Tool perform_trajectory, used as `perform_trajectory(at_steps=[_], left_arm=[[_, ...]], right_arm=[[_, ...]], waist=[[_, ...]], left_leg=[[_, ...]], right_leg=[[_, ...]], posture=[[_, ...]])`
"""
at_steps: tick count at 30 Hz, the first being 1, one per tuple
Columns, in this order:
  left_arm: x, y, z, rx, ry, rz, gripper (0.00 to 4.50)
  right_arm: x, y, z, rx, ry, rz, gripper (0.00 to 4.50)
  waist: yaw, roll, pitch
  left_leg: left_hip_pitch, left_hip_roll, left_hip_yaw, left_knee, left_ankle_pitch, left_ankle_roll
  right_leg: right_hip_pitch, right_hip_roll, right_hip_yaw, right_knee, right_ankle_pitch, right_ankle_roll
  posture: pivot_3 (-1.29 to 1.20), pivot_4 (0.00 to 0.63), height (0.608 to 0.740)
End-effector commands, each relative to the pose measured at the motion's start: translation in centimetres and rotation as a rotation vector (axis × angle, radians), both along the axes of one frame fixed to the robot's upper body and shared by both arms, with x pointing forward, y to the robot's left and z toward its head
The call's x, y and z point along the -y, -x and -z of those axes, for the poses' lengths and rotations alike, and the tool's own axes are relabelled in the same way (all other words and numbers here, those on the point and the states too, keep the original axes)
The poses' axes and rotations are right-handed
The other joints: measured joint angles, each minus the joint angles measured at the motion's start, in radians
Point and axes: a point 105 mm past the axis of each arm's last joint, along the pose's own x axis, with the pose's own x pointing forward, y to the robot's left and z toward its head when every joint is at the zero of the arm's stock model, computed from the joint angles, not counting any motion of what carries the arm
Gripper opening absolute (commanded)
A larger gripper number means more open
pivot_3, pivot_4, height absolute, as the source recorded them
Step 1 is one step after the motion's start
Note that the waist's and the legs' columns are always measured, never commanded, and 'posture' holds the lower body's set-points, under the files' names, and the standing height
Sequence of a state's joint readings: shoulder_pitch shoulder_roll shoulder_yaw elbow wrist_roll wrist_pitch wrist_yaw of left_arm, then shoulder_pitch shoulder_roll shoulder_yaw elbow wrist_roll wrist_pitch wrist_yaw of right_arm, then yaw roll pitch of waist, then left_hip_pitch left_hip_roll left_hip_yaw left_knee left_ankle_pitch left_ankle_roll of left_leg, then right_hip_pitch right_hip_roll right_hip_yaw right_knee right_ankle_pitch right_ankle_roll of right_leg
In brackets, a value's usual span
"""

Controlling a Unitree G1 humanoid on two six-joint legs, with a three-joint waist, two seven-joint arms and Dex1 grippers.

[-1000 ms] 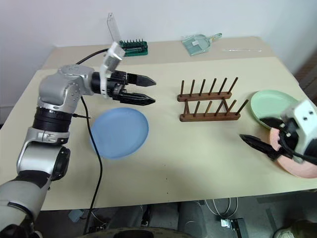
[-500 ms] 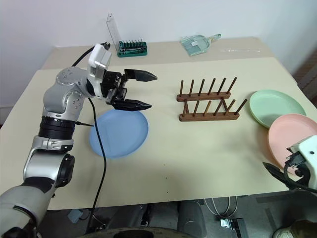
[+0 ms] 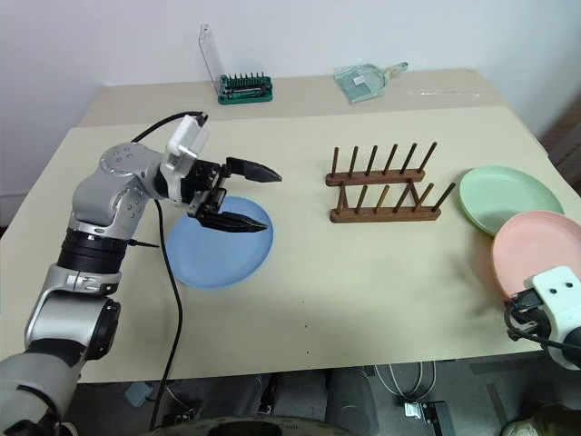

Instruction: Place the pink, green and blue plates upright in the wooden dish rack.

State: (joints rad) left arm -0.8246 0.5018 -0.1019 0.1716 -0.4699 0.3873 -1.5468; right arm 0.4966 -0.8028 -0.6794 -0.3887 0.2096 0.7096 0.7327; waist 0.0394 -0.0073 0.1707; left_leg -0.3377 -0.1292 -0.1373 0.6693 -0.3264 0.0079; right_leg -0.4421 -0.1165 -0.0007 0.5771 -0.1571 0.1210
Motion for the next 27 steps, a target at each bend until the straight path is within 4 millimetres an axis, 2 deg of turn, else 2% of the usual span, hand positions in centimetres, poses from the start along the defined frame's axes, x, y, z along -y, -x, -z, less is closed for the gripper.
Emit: perform_trajectory(at_steps=[1, 3, 5, 7, 10, 11, 13, 16, 17, 21, 24, 27], left_arm=[[0.0, 0.4, -1.0, 0.039, 0.014, 0.011, 4.50], [0.0, 0.4, -1.0, 0.036, 0.013, 0.010, 4.50], [-0.1, 0.2, -1.0, 0.031, 0.011, 0.007, 4.50], [-0.3, 0.1, -1.1, 0.024, 0.009, 0.006, 4.50], [-0.4, 0.1, -1.3, 0.021, 0.013, 0.006, 4.50], [-0.3, 0.0, -1.4, 0.022, 0.019, 0.004, 4.50], [-0.1, 0.0, -1.4, 0.021, 0.028, 0.003, 4.50], [0.3, 0.0, -1.3, 0.021, 0.043, 0.005, 4.50], [0.4, 0.0, -1.3, 0.021, 0.045, 0.005, 4.50], [0.4, 0.0, -1.4, 0.017, 0.058, -0.004, 4.50], [0.4, 0.0, -1.5, 0.018, 0.061, -0.009, 4.50], [0.3, 0.0, -1.6, 0.026, 0.063, -0.019, 4.50]], right_arm=[[0.1, -0.3, -1.3, 0.025, 0.047, -0.020, 0.02], [-0.2, -0.5, -2.5, 0.045, 0.048, -0.045, 0.02], [-1.0, -0.7, -4.5, 0.064, 0.057, -0.097, 0.02], [-1.6, -0.9, -7.6, 0.088, 0.087, -0.139, 0.02], [-3.6, -1.6, -13.0, 0.201, 0.051, -0.201, 0.02], [-4.5, -1.9, -14.7, 0.258, 0.014, -0.228, 0.02], [-5.6, -2.2, -17.0, 0.339, -0.053, -0.262, 0.02], [-7.3, -3.3, -20.9, 0.554, -0.310, -0.376, 0.02], [-7.5, -3.5, -21.4, 0.584, -0.355, -0.392, 0.02], [-8.7, -4.5, -24.8, 0.752, -0.731, -0.586, 0.02], [-9.3, -4.8, -26.0, 0.736, -0.933, -0.719, 0.02], [-8.4, -5.8, -26.5, 0.725, -1.063, -0.741, 0.02]], waist=[[0.000, 0.000, 0.000], [0.001, 0.000, 0.000], [0.000, 0.000, 0.000], [-0.004, 0.001, 0.000], [-0.005, 0.002, 0.000], [-0.005, 0.001, 0.000], [-0.001, 0.001, 0.000], [0.002, -0.003, 0.001], [0.003, -0.004, 0.001], [-0.002, -0.003, 0.001], [-0.004, -0.002, 0.001], [-0.001, -0.002, 0.001]], left_leg=[[0.000, 0.000, 0.000, 0.000, 0.000, 0.000], [0.000, 0.000, 0.000, 0.000, 0.000, 0.000], [0.000, 0.000, 0.000, 0.000, 0.000, 0.000], [0.000, 0.000, 0.000, 0.000, 0.000, 0.000], [0.000, 0.001, 0.001, 0.000, 0.000, 0.000], [0.000, 0.001, 0.001, 0.000, 0.000, 0.000], [0.000, 0.002, 0.001, 0.000, 0.000, 0.000], [-0.001, 0.003, -0.001, 0.000, 0.000, 0.000], [-0.002, 0.002, -0.001, 0.000, 0.000, 0.000], [-0.003, 0.002, 0.001, 0.000, 0.000, 0.000], [-0.002, 0.003, 0.002, -0.001, 0.001, -0.001], [-0.002, 0.004, 0.001, -0.002, 0.001, -0.001]], right_leg=[[0.000, 0.000, 0.000, 0.000, 0.000, 0.000], [0.000, 0.000, 0.000, 0.000, 0.000, 0.000], [0.000, 0.000, 0.000, 0.000, 0.000, 0.000], [0.000, 0.000, 0.000, 0.000, 0.000, 0.000], [0.000, 0.000, 0.000, 0.000, 0.000, 0.001], [0.000, 0.001, 0.000, 0.000, 0.000, 0.001], [0.000, 0.001, 0.000, 0.000, 0.000, 0.000], [0.001, 0.002, -0.002, -0.003, 0.001, -0.001], [0.001, 0.002, -0.002, -0.004, 0.002, -0.002], [0.001, 0.001, -0.002, -0.009, 0.004, -0.002], [0.001, 0.001, -0.001, -0.012, 0.005, -0.003], [0.000, 0.003, -0.001, -0.012, 0.005, -0.003]], posture=[[0.00, 0.150, 0.740], [0.00, 0.150, 0.740], [0.00, 0.150, 0.740], [0.00, 0.150, 0.740], [0.00, 0.150, 0.740], [0.00, 0.150, 0.740], [0.00, 0.150, 0.740], [0.00, 0.150, 0.740], [0.00, 0.150, 0.740], [0.00, 0.150, 0.740], [0.00, 0.150, 0.740], [0.00, 0.150, 0.740]])
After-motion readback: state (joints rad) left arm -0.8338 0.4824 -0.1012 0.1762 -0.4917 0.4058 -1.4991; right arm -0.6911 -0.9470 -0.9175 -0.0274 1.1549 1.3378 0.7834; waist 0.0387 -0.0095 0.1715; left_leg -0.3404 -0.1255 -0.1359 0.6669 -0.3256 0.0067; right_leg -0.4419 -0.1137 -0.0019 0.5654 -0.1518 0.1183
